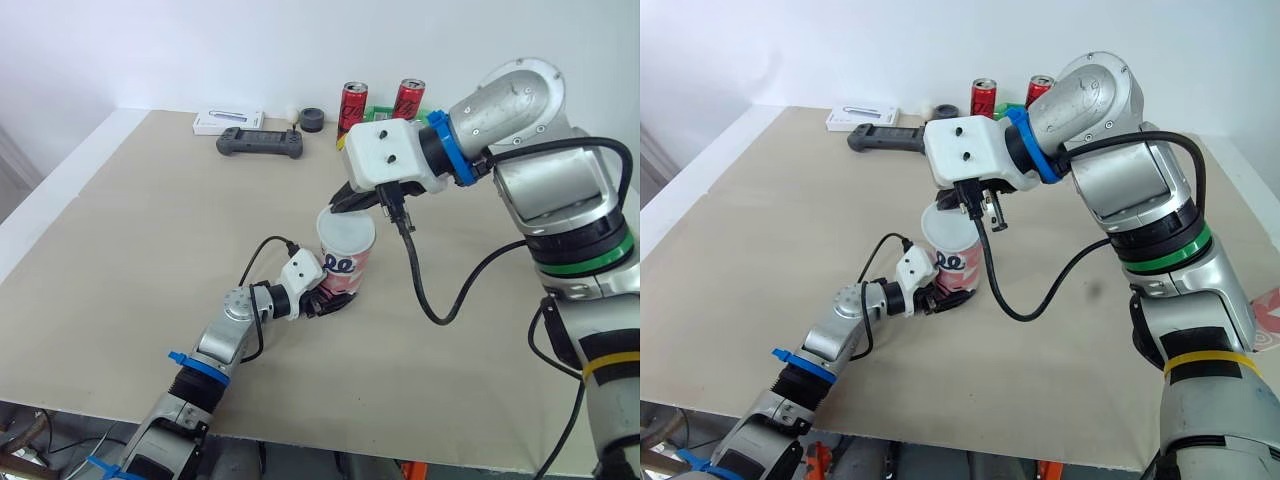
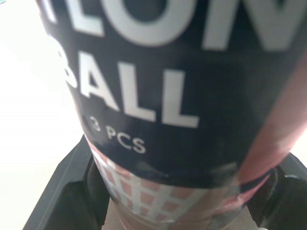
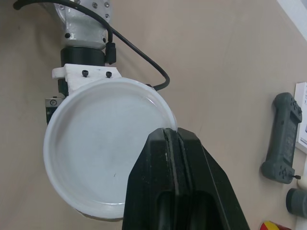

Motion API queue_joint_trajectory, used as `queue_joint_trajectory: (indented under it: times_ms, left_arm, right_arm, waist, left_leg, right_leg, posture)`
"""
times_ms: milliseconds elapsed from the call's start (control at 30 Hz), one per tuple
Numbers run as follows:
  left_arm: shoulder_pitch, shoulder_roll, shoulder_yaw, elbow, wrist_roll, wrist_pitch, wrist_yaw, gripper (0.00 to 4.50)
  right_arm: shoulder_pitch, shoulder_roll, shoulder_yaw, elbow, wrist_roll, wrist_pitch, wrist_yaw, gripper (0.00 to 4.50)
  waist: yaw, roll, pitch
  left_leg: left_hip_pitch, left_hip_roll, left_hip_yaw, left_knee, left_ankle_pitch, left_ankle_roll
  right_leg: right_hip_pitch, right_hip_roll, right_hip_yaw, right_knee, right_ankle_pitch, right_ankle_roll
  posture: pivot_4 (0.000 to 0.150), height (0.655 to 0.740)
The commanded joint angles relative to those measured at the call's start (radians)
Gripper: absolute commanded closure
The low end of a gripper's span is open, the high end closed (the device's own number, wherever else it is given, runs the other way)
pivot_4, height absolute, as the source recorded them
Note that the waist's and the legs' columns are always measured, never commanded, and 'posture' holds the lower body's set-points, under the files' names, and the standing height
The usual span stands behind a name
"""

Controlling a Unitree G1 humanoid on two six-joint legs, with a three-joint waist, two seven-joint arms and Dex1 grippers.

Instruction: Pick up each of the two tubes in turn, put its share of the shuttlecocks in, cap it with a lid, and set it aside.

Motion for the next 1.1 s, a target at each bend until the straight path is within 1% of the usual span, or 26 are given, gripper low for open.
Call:
queue_joint_trajectory:
  times_ms: [33,200,700,1100]
  left_arm:
    - [0.008,-0.005,-0.010,0.006,0.013,0.005,0.006,1.45]
    - [0.002,-0.006,-0.007,0.015,0.013,0.003,0.005,1.45]
    - [0.003,-0.006,-0.002,0.010,0.013,0.008,0.008,1.45]
    - [0.012,0.002,-0.002,-0.009,0.012,0.020,0.007,1.45]
  right_arm:
    - [-0.049,0.000,-0.022,0.023,-0.001,-0.021,-0.002,4.46]
    - [-0.053,-0.004,-0.003,0.073,-0.025,-0.052,-0.002,4.46]
    - [0.002,-0.006,0.021,0.038,-0.037,-0.052,0.025,4.46]
    - [0.008,0.002,0.033,0.088,-0.080,-0.095,0.007,4.46]
  waist:
    - [0.000,0.000,0.000]
    - [0.000,0.000,0.000]
    - [0.000,0.000,0.000]
    - [0.000,0.000,0.000]
  left_leg:
    - [0.000,0.000,0.000,0.000,0.000,0.000]
    - [0.000,0.000,0.000,0.000,0.000,0.000]
    - [0.000,0.000,0.000,0.000,0.000,0.000]
    - [0.000,0.000,0.000,-0.001,0.000,0.000]
  right_leg:
    - [0.000,0.000,0.000,0.000,0.000,0.000]
    - [0.000,0.000,0.000,0.000,0.000,0.000]
    - [0.000,0.000,0.000,0.000,0.000,0.000]
    - [0.000,0.000,0.000,0.000,0.000,0.000]
  posture:
    - [0.150,0.7400]
    - [0.150,0.7400]
    - [0.150,0.7400]
    - [0.150,0.7400]
